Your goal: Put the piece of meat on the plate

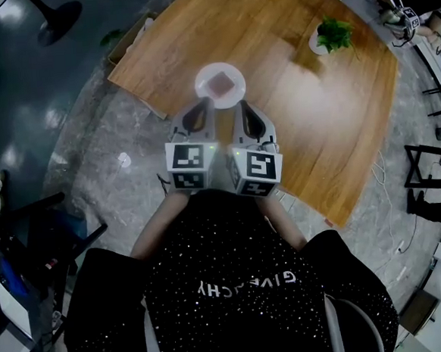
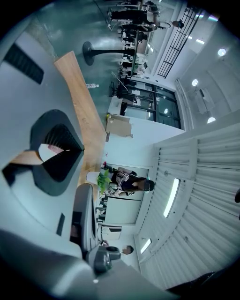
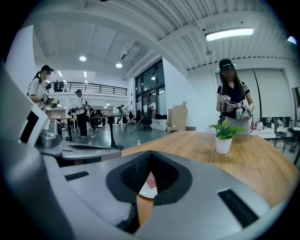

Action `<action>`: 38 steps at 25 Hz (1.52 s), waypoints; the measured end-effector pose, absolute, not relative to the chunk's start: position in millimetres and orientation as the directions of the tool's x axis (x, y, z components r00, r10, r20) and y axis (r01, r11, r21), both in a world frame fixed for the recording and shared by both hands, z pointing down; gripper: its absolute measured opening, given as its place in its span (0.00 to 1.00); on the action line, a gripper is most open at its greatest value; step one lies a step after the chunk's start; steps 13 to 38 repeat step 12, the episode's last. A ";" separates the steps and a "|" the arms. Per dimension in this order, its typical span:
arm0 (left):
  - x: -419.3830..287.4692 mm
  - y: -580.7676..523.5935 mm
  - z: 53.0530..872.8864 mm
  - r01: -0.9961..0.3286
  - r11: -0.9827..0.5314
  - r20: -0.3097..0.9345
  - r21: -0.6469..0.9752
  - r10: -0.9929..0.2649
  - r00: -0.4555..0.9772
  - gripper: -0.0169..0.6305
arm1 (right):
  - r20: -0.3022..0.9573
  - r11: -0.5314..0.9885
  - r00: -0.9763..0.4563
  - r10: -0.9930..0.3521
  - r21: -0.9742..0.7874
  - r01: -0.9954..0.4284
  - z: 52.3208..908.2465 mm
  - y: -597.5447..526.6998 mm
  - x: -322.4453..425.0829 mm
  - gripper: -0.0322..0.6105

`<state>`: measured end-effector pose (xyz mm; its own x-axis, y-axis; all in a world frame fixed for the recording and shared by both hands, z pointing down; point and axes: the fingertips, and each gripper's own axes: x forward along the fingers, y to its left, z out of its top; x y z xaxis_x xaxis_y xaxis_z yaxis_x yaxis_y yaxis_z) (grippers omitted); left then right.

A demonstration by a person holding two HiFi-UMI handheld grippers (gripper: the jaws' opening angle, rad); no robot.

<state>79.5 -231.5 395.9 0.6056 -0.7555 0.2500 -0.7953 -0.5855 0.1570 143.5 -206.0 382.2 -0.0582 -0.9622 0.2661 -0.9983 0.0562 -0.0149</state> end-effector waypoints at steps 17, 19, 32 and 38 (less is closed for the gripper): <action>80.1 -230.5 391.8 -0.794 -0.589 0.256 0.150 -0.753 0.607 0.04 | 0.270 0.049 -0.051 -0.962 -0.012 -0.999 382.1 -204.3 145.2 0.07; 80.1 -230.5 391.8 -0.794 -0.589 0.256 0.150 -0.753 0.607 0.04 | 0.270 0.049 -0.051 -0.962 -0.012 -0.999 382.1 -204.3 145.2 0.07; 80.1 -230.5 391.8 -0.794 -0.589 0.256 0.150 -0.753 0.607 0.04 | 0.270 0.049 -0.051 -0.962 -0.012 -0.999 382.1 -204.3 145.2 0.07; 80.1 -230.5 391.8 -0.794 -0.589 0.256 0.150 -0.753 0.607 0.04 | 0.270 0.049 -0.051 -0.962 -0.012 -0.999 382.1 -204.3 145.2 0.07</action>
